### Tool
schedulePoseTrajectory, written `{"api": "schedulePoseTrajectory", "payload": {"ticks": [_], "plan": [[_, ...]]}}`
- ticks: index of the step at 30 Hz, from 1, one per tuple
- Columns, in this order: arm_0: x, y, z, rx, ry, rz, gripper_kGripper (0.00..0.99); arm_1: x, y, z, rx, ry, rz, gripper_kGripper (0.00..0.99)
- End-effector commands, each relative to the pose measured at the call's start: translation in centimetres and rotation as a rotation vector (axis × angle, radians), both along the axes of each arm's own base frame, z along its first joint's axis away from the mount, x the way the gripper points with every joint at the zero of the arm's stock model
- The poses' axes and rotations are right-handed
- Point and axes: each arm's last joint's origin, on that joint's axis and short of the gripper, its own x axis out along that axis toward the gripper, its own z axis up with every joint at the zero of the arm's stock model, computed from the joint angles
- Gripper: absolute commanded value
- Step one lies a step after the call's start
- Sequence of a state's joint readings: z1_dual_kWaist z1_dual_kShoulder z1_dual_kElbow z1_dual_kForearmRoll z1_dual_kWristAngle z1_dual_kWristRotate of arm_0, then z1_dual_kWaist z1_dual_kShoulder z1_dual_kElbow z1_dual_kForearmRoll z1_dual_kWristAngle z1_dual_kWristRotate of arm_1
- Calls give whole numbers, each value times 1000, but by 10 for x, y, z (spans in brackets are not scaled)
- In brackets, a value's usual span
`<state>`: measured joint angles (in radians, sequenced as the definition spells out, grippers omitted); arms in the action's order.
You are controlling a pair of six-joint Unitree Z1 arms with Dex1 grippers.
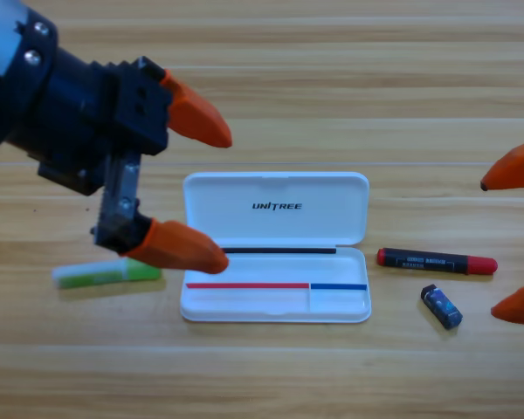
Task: Clean up eraser and pencils
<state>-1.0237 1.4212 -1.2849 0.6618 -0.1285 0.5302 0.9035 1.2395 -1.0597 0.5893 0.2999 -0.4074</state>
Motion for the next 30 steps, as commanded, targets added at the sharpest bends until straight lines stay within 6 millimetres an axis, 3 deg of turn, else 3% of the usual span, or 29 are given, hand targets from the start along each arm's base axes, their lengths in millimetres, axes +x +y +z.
{"api": "schedulePoseTrajectory", "payload": {"ticks": [1,13,16,23,30], "plan": [[-8,5,-5,22,-1,-20,927,-1,9,-13,-41,54,36,986],[-7,6,-10,50,-13,-20,936,-6,2,-8,-20,56,12,986],[-3,13,-1,87,-83,25,936,-4,1,-9,-27,71,-22,986],[56,53,30,225,-173,176,936,25,9,-21,-193,91,-227,986],[152,77,-5,443,-26,248,936,69,32,-62,-423,139,-438,982]]}}
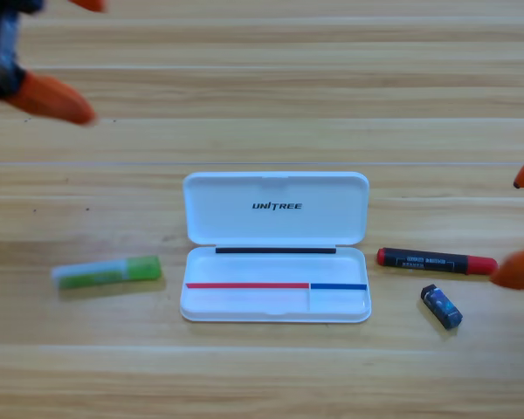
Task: Clean up eraser and pencils
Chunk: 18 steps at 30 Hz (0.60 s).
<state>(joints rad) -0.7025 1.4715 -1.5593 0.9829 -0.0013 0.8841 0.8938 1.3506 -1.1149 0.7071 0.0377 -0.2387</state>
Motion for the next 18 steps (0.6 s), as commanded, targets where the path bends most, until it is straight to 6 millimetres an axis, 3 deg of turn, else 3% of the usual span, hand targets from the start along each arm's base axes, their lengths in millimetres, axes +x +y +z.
{"api": "schedulePoseTrajectory", "payload": {"ticks": [1,8,13,18], "plan": [[97,21,-54,162,194,154,934,50,26,-52,-222,116,-148,982],[133,20,-111,283,326,100,950,81,52,-110,-371,239,-187,948],[141,15,-142,317,414,85,948,98,70,-146,-445,297,-184,922],[140,14,-165,323,452,76,946,108,80,-168,-486,324,-185,920]]}}
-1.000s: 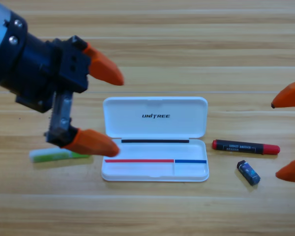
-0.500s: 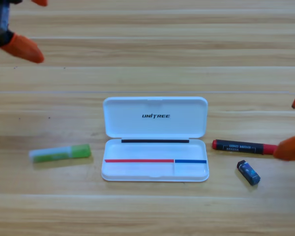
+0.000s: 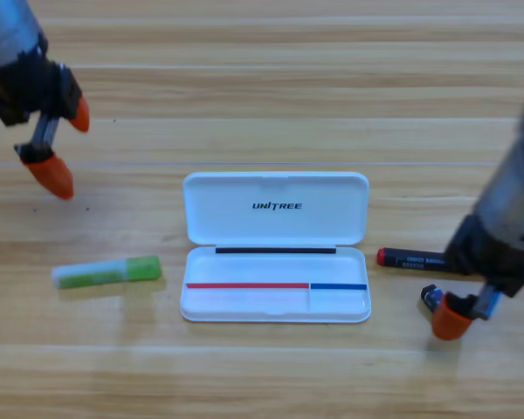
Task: Clean up eraser and pencils
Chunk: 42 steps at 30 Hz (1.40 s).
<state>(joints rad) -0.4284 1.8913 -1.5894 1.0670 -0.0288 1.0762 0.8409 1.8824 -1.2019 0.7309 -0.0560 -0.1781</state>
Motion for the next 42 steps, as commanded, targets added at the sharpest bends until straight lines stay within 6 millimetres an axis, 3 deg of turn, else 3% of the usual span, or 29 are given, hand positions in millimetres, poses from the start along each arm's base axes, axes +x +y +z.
{"api": "schedulePoseTrajectory", "payload": {"ticks": [1,9,17,25,32,36,40,42], "plan": [[5,2,-44,20,93,4,946,23,8,-44,-93,72,-43,920],[1,-10,-76,53,125,83,933,29,14,-59,-122,88,-43,899],[-3,-20,-105,65,158,117,931,34,13,-68,-137,103,-57,801],[-10,-22,-125,69,161,108,950,36,10,-78,-167,132,-66,431],[-16,-26,-138,71,164,104,951,37,4,-82,-194,157,-64,8],[-19,-27,-143,73,163,105,951,34,-6,-63,-190,154,-53,0],[-24,-30,-148,73,156,97,948,25,-14,-13,-143,106,15,0],[-26,-30,-150,72,152,96,927,21,-8,12,-108,72,110,0]]}}
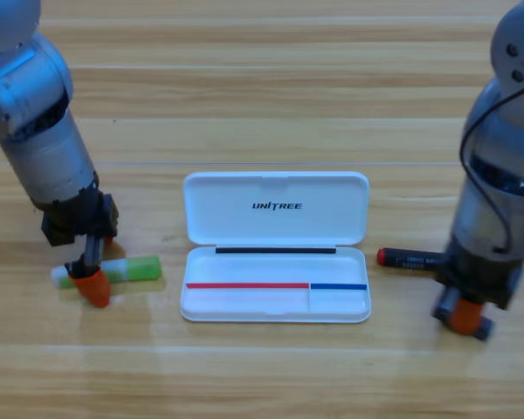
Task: Clean up eraser and pencils
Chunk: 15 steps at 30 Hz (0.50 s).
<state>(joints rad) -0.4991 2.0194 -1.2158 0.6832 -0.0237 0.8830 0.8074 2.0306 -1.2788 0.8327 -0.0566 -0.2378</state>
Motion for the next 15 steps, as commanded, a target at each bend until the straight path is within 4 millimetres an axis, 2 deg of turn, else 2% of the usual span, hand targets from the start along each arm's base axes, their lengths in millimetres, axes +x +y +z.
{"api": "schedulePoseTrajectory", "payload": {"ticks": [1,3,6,8,10,15], "plan": [[-10,-10,-25,33,32,-28,905,-2,-10,57,39,-49,151,0],[-11,-10,-26,29,26,-31,813,-4,1,69,56,-69,275,0],[-11,-12,-25,27,18,-40,589,-1,21,69,61,-82,405,0],[-11,-14,-24,33,7,-52,337,-1,35,62,56,-74,468,0],[-10,-16,-22,43,-8,-50,0,-1,48,52,50,-58,508,0],[-16,-14,-5,53,-50,-42,0,-7,75,38,80,-15,590,0]]}}
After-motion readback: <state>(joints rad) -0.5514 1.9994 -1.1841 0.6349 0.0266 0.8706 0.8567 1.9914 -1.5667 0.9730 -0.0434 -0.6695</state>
